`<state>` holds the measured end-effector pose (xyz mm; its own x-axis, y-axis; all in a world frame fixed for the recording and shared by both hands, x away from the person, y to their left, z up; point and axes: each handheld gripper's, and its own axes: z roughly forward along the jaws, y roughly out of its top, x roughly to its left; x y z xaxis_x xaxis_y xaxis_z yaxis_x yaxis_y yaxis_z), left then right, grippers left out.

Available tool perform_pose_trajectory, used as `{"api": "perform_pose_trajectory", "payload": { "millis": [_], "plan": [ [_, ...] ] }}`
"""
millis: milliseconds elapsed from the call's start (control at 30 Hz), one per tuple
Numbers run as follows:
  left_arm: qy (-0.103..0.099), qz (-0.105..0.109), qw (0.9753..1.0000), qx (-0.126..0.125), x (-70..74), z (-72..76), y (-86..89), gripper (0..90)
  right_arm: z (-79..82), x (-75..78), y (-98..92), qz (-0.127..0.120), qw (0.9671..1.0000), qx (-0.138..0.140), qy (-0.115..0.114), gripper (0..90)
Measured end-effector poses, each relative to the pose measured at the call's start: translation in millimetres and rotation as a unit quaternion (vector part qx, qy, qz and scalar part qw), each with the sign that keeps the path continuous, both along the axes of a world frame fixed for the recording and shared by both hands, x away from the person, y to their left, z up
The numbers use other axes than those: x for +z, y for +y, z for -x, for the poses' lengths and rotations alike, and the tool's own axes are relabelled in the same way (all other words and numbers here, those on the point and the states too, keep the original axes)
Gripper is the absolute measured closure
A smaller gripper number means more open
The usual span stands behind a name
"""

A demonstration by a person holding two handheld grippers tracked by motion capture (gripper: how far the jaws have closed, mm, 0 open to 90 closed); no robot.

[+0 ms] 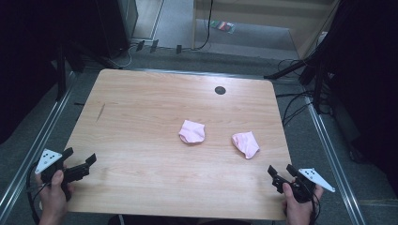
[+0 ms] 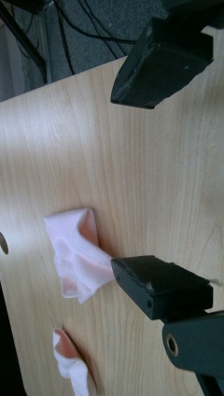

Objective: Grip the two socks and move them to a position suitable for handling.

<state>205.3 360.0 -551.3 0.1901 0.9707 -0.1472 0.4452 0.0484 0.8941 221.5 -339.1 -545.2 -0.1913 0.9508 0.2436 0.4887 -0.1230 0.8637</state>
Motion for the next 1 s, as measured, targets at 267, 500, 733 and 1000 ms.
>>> {"api": "perform_pose_trajectory", "payload": {
  "millis": [267, 500, 733, 1000],
  "plan": [
    [0.001, -0.001, 1.0, 0.002, 0.0, -0.2, -0.5, 6.6, -0.3, 5.6, 7.2, -0.019, 0.9997, 0.013, 0.004, 16.9],
    [0.0, 0.004, 1.0, 0.005, -0.2, -0.2, 0.1, 6.6, -4.2, 15.9, 33.3, -0.004, 0.9988, 0.049, 0.003, 16.1],
    [0.001, 0.006, 1.0, 0.006, -0.1, 0.0, 1.1, 6.6, -15.9, 30.5, 76.4, 0.026, 0.9961, 0.083, 0.013, 16.1],
    [0.002, 0.006, 1.0, 0.005, -0.2, -0.4, 0.5, 6.6, -30.2, 42.7, 104.4, 0.022, 0.9935, 0.111, 0.012, 15.5]
  ]
}}
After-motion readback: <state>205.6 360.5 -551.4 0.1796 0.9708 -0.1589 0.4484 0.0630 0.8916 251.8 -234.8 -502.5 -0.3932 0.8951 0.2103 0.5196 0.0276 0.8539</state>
